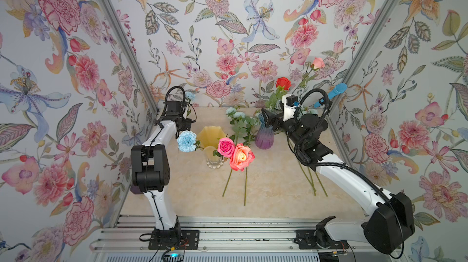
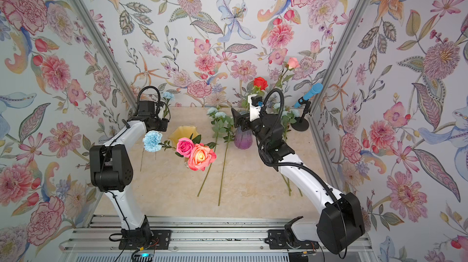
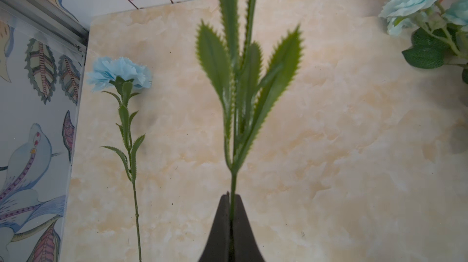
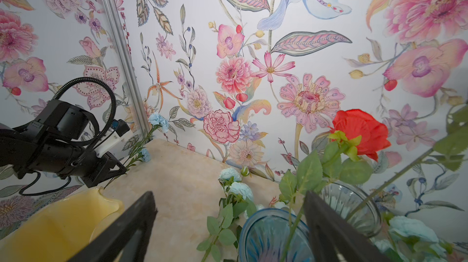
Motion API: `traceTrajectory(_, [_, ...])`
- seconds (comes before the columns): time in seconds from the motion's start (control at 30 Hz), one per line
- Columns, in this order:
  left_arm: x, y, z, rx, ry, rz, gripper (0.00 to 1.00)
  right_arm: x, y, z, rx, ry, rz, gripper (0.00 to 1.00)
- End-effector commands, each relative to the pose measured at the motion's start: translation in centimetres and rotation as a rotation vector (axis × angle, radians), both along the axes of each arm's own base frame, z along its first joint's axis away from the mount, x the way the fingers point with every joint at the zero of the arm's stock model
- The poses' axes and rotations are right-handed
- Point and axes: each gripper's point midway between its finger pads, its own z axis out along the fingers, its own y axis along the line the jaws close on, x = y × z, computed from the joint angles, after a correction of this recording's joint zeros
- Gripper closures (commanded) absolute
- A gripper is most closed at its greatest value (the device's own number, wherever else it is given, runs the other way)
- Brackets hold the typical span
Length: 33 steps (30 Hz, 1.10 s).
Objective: Pick out blue flowers from the vase
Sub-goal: Place the flower at the center of the board.
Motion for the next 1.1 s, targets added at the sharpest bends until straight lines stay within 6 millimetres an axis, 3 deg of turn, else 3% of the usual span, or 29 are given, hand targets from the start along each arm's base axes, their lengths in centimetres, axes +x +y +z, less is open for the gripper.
traceTrajectory(0.0, [-0.1, 0.9, -1.6, 0.017, 0.021, 0.024, 1.0, 0.1, 0.6, 0.4, -0.029, -0.03, -0.003, 0.08])
traceTrajectory(0.2, [-0.2, 1.5, -3.0, 0.024, 0.047, 0.043, 1.0, 0.8, 0.9, -0.7, -0.081, -0.016, -0.037, 0.09])
traceTrajectory(0.57, [-0.4, 2.0, -4.4, 0.027, 0.116, 0.038, 1.0, 0.8, 1.4, -0.9, -0.096, -0.022, -0.04, 0.09])
traceTrajectory(1.07, [-0.4, 5.1, -6.8, 0.093, 0.185, 0.156, 1.0, 0.9, 1.4, -1.1, -0.108, -0.015, -0.043, 0.09])
